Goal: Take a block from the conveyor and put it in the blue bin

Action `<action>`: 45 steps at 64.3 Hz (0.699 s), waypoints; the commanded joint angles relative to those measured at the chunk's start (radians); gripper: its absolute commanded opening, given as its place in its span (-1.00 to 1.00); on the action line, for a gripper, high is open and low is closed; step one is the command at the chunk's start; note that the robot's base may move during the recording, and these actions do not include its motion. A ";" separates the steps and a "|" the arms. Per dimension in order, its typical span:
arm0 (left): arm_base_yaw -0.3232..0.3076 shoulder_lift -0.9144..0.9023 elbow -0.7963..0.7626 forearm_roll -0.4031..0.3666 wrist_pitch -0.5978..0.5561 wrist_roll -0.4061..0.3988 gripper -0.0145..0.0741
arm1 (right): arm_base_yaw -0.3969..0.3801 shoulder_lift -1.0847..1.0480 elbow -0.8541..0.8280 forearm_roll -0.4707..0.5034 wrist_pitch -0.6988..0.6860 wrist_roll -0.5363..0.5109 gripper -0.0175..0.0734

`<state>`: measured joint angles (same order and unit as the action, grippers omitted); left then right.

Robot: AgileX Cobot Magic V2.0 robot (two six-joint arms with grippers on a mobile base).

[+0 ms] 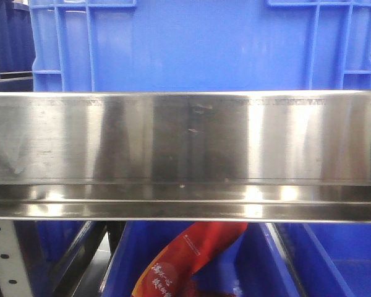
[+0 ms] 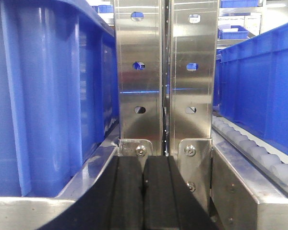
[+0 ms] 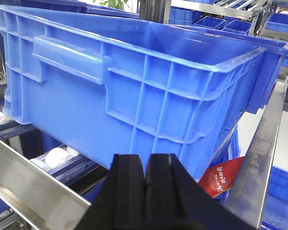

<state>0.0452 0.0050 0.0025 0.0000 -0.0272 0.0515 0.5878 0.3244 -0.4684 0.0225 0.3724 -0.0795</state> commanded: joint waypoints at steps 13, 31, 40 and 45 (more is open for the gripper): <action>0.002 -0.005 -0.003 0.006 -0.015 0.001 -0.92 | 0.002 -0.009 0.004 -0.009 -0.020 -0.001 -0.97; 0.002 -0.005 -0.003 0.006 -0.015 0.001 -0.92 | -0.052 -0.009 0.006 -0.010 -0.045 -0.001 -0.97; 0.002 -0.005 -0.003 0.006 -0.015 0.001 -0.92 | -0.191 -0.011 0.051 -0.010 -0.079 -0.001 -0.97; 0.002 -0.005 -0.003 0.006 -0.015 0.001 -0.92 | -0.272 -0.034 0.096 -0.010 -0.104 -0.001 -0.97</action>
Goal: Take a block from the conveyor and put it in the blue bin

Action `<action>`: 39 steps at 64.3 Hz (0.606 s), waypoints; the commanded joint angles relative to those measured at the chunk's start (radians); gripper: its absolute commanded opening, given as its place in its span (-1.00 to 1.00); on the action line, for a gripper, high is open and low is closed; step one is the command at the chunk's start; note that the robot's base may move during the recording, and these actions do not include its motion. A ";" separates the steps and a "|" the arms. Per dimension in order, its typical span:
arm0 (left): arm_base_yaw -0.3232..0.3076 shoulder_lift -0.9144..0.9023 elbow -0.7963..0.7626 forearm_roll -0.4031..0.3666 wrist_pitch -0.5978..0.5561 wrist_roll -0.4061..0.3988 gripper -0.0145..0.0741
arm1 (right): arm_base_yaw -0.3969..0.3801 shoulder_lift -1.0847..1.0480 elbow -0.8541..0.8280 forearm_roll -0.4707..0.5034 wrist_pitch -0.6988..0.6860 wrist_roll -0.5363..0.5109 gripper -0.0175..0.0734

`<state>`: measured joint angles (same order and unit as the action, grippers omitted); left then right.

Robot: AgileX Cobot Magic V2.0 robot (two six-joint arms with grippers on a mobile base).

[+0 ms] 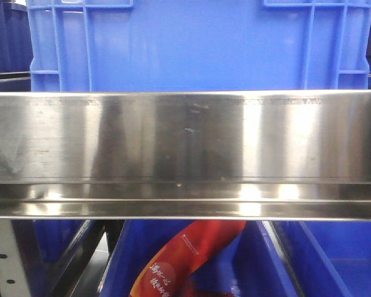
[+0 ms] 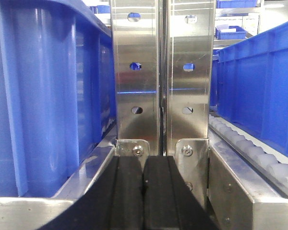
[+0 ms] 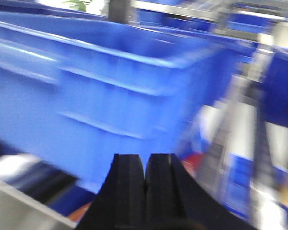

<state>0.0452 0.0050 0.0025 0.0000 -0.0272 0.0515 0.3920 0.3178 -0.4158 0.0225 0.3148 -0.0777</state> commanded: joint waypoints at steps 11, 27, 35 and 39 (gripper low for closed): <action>0.002 -0.005 -0.003 0.006 -0.015 0.001 -0.92 | -0.204 -0.141 0.171 -0.010 -0.125 -0.003 -0.97; 0.002 -0.005 -0.003 0.006 -0.015 0.001 -0.92 | -0.299 -0.318 0.361 0.066 -0.156 -0.003 -0.97; 0.002 -0.005 -0.003 0.006 -0.015 0.001 -0.92 | -0.309 -0.318 0.416 0.082 -0.250 -0.003 -0.97; 0.002 -0.005 -0.003 0.006 -0.015 0.001 -0.92 | -0.309 -0.318 0.416 0.082 -0.255 -0.008 -0.97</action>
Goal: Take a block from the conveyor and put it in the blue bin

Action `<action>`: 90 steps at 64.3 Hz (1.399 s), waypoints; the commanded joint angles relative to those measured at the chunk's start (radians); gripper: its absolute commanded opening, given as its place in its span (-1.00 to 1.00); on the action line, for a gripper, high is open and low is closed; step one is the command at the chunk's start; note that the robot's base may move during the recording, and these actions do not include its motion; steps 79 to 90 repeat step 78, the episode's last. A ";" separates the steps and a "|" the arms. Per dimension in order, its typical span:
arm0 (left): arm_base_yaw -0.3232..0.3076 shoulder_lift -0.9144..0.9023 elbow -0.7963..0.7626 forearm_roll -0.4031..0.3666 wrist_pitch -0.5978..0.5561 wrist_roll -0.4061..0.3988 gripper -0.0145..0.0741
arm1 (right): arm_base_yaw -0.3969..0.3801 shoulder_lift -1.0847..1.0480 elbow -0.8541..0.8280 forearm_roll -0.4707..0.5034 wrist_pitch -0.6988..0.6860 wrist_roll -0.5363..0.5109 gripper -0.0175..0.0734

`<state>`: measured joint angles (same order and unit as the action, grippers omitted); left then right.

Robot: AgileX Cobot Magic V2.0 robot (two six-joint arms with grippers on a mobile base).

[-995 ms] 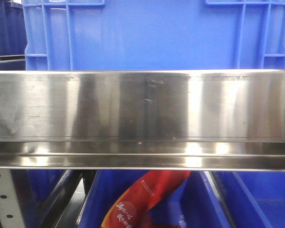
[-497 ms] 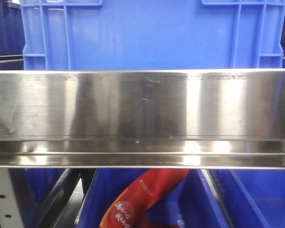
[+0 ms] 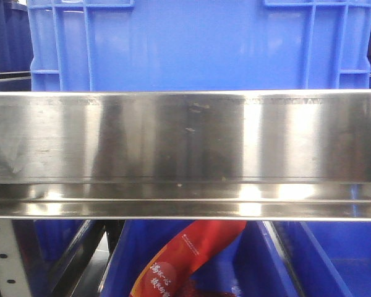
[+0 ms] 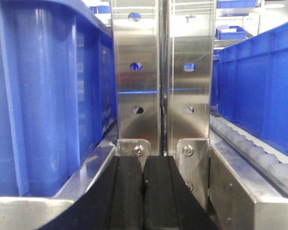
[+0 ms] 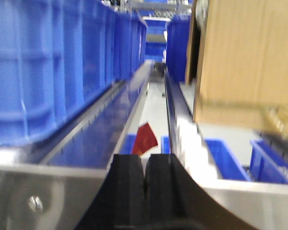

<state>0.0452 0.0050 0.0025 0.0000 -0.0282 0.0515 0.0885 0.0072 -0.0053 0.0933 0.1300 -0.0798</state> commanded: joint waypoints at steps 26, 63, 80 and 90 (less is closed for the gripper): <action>0.002 -0.005 -0.003 0.006 -0.014 0.001 -0.92 | -0.006 -0.007 0.005 0.013 -0.089 -0.052 -0.97; 0.002 -0.005 -0.003 0.006 -0.014 0.001 -0.92 | -0.006 -0.007 0.005 0.013 -0.091 -0.052 -0.97; 0.002 -0.005 -0.003 0.006 -0.014 0.001 -0.92 | -0.006 -0.007 0.005 0.013 -0.091 -0.052 -0.97; 0.002 -0.005 -0.003 0.006 -0.014 0.001 -0.92 | -0.006 -0.007 0.005 0.013 -0.091 -0.052 -0.97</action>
